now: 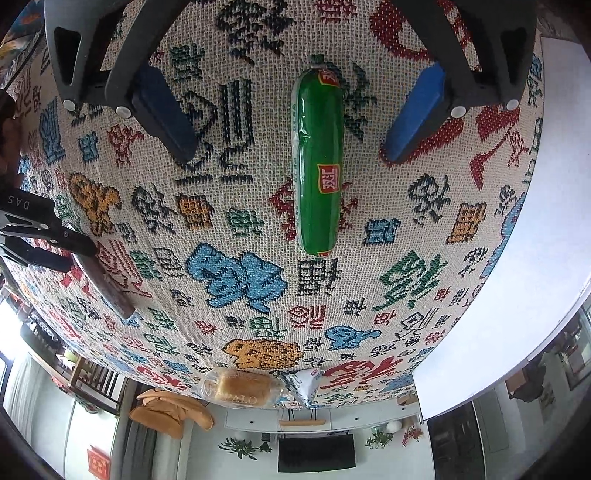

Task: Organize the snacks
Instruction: 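Grasp the brown stick snack with the right tool while the left tool holds the green bar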

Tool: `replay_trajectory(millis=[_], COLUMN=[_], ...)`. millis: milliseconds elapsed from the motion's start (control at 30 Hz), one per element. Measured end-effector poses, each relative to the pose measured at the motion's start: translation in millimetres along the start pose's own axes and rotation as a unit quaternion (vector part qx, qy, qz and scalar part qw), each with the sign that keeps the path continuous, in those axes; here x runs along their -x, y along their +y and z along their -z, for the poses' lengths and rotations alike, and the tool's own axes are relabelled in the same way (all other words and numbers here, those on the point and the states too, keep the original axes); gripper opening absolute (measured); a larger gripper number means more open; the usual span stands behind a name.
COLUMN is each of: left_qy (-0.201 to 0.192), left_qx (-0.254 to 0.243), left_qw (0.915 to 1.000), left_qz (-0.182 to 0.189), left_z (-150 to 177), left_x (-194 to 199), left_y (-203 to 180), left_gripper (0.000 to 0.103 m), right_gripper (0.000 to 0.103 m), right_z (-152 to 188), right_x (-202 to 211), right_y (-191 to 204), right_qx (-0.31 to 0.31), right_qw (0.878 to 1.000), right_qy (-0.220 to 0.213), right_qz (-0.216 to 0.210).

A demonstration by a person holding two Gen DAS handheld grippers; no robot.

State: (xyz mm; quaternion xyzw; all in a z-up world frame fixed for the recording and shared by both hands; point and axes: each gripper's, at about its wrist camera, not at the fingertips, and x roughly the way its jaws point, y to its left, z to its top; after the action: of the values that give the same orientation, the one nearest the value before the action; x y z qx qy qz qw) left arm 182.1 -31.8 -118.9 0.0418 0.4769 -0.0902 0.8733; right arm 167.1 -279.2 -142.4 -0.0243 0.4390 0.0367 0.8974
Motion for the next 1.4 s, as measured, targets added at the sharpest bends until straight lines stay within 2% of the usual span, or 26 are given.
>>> replay_trajectory(millis=[1400], left_qy=[-0.007], left_qx=[-0.001], left_qw=[1.0], left_qz=[-0.002], left_z=[1.8], left_x=[-0.9], left_y=[-1.4], left_gripper=[0.103], right_gripper=[0.08], right_z=[-0.2], right_x=[0.0], right_y=[-0.5], right_qx=[0.0], right_qw=[1.0], right_qy=[0.001], right_qz=[0.0])
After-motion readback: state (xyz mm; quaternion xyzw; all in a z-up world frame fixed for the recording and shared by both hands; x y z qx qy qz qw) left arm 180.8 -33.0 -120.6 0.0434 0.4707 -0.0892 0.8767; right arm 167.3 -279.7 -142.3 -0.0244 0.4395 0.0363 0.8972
